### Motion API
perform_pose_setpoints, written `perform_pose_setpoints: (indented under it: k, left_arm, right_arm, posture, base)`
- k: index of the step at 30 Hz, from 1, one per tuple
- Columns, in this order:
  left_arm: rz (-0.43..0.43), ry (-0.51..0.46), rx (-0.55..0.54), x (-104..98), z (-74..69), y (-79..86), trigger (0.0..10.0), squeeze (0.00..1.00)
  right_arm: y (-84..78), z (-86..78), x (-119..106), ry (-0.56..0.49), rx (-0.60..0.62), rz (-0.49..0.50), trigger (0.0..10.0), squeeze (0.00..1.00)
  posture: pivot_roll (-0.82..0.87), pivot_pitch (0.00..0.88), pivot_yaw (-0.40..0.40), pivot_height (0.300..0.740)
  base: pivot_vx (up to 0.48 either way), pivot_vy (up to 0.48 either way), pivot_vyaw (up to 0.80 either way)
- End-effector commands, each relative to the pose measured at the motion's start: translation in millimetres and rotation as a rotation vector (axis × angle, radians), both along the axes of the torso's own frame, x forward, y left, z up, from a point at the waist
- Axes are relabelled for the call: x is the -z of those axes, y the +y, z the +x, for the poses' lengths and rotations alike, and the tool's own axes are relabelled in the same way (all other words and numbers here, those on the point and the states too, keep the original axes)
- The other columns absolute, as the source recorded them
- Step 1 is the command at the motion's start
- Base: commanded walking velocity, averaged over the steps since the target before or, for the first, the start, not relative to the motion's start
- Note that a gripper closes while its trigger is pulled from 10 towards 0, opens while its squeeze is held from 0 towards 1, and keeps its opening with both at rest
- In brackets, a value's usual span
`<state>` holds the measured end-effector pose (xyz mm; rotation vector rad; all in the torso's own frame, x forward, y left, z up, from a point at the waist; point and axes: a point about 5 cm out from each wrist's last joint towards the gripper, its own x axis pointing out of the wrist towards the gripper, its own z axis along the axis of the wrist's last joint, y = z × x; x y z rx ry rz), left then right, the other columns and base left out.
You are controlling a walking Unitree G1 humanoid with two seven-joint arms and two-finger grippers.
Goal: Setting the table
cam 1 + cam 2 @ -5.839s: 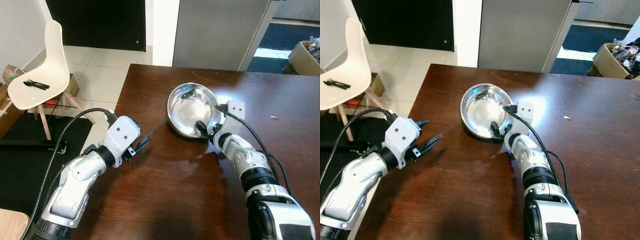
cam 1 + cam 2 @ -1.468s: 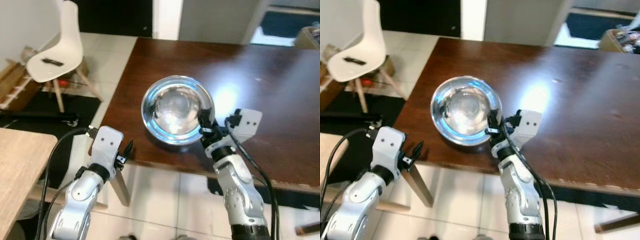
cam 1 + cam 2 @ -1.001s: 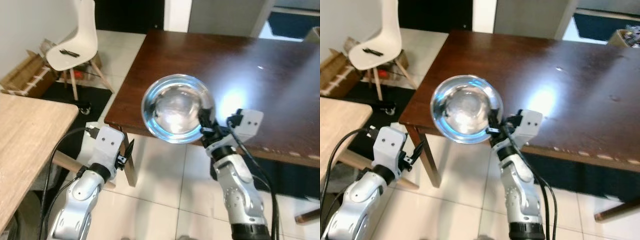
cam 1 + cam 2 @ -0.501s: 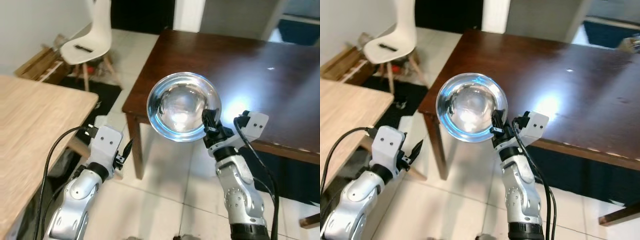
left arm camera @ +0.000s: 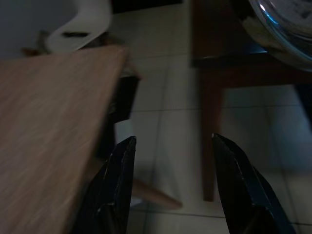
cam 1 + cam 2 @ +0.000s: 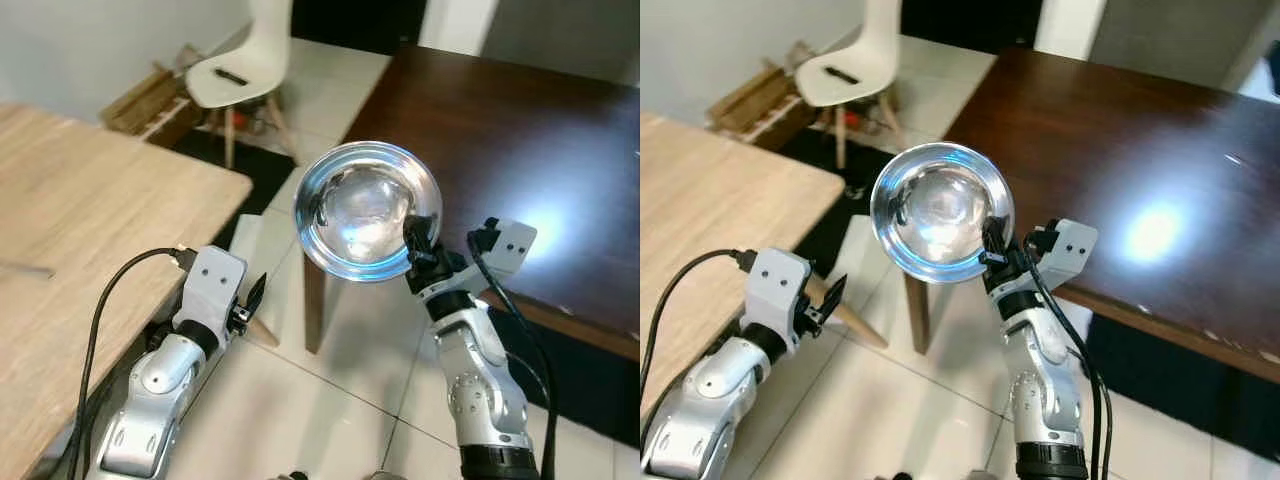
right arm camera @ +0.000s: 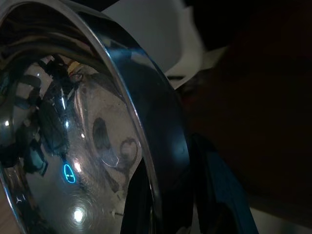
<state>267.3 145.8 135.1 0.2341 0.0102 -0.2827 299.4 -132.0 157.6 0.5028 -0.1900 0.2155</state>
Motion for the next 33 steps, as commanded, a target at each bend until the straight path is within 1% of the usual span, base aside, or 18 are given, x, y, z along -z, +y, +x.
perform_pose_setpoints:
  k: [1,33]
  left_arm:
    - [0.015,0.022,-0.018,4.7,-0.6,3.2,10.0,0.0]
    - [0.029,0.016,-0.035,3.1,1.3,4.0,10.0,0.0]
  right_arm:
    - [5.0,-0.6,-3.0,-0.019,-0.03,0.016,10.0,0.0]
    - [3.5,-0.6,-4.9,-0.031,-0.03,0.013,10.0,0.0]
  posture:
    - [-0.02,0.019,0.057,0.74]
    - [-0.02,0.028,0.061,0.74]
  base:
    - [0.0,0.0,0.77]
    - [0.0,0.0,0.77]
